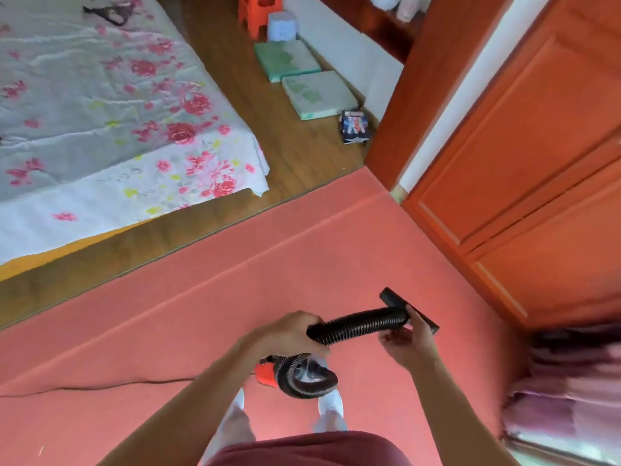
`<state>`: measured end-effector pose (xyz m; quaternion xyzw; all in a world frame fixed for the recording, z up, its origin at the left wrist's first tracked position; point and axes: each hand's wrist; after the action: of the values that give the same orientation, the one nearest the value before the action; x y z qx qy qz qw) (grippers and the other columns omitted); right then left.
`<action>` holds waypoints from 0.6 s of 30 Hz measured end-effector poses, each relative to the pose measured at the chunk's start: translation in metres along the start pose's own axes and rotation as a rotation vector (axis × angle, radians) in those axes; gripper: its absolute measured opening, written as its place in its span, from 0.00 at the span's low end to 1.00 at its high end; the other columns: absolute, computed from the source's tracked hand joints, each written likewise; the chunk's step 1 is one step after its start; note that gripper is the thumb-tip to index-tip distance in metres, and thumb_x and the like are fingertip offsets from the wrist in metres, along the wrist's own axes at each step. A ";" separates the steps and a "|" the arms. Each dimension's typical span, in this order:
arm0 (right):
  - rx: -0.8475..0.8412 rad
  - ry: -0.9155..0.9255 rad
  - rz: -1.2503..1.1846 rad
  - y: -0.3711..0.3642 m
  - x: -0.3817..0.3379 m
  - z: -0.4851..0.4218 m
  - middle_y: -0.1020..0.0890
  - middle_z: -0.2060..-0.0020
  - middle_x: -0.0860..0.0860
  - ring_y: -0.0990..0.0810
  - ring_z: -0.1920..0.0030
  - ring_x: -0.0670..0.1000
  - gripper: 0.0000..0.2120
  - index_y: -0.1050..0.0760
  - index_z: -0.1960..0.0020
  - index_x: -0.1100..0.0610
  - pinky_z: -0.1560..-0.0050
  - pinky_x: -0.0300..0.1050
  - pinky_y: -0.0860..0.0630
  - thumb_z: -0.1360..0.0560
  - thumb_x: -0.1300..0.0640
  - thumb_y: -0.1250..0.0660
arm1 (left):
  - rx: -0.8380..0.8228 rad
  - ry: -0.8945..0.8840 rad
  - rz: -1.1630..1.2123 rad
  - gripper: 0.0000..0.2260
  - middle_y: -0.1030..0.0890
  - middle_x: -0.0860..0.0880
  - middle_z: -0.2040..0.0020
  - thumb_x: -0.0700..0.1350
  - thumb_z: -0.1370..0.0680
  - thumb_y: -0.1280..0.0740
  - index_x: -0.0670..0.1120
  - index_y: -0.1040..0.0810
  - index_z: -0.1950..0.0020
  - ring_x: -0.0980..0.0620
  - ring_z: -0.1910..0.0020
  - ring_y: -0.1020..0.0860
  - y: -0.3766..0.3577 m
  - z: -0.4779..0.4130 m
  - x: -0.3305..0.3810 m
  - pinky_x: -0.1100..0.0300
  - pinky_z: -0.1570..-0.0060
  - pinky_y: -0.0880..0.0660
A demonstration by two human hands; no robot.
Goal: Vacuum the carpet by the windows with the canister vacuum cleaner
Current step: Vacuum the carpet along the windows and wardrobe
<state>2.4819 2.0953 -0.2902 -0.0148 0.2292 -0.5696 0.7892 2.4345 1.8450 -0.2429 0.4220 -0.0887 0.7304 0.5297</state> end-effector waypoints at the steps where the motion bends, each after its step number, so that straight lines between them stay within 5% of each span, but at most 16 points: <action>1: -0.004 0.026 -0.037 0.004 0.007 0.008 0.31 0.65 0.53 0.31 0.66 0.50 0.11 0.31 0.57 0.61 0.66 0.42 0.31 0.22 0.54 0.34 | -0.040 -0.013 0.002 0.08 0.22 0.56 0.61 0.53 0.30 0.25 0.55 0.23 0.59 0.57 0.63 0.23 0.003 -0.002 -0.004 0.62 0.60 0.28; 8: 0.002 0.119 -0.322 0.065 0.105 0.054 0.28 0.65 0.54 0.26 0.66 0.52 0.09 0.28 0.54 0.60 0.65 0.45 0.25 0.23 0.53 0.37 | -0.366 -0.104 -0.182 0.24 0.16 0.54 0.47 0.57 0.39 0.23 0.52 0.18 0.45 0.54 0.45 0.19 -0.002 0.011 -0.057 0.56 0.39 0.24; 13: 0.055 0.181 -0.615 0.107 0.169 0.092 0.24 0.63 0.57 0.23 0.63 0.54 0.12 0.26 0.52 0.63 0.57 0.47 0.25 0.31 0.58 0.32 | -0.563 -0.117 -0.311 0.16 0.21 0.54 0.57 0.52 0.34 0.23 0.49 0.20 0.51 0.56 0.57 0.22 -0.021 0.029 -0.063 0.55 0.47 0.24; 18: 0.177 0.177 -0.917 0.152 0.228 0.112 0.25 0.63 0.57 0.24 0.61 0.54 0.08 0.29 0.56 0.63 0.54 0.48 0.25 0.23 0.59 0.35 | -0.659 -0.138 -0.419 0.10 0.21 0.57 0.60 0.51 0.30 0.23 0.54 0.22 0.55 0.59 0.59 0.22 -0.044 0.047 -0.071 0.65 0.57 0.28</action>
<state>2.7164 1.9156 -0.3120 0.0013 0.2159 -0.8757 0.4319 2.5020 1.7868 -0.2776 0.2864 -0.2656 0.5090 0.7671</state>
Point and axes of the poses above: each hand's wrist, its own z-axis away from the middle knuckle, its own y-axis out of the back of the hand, x = y × z
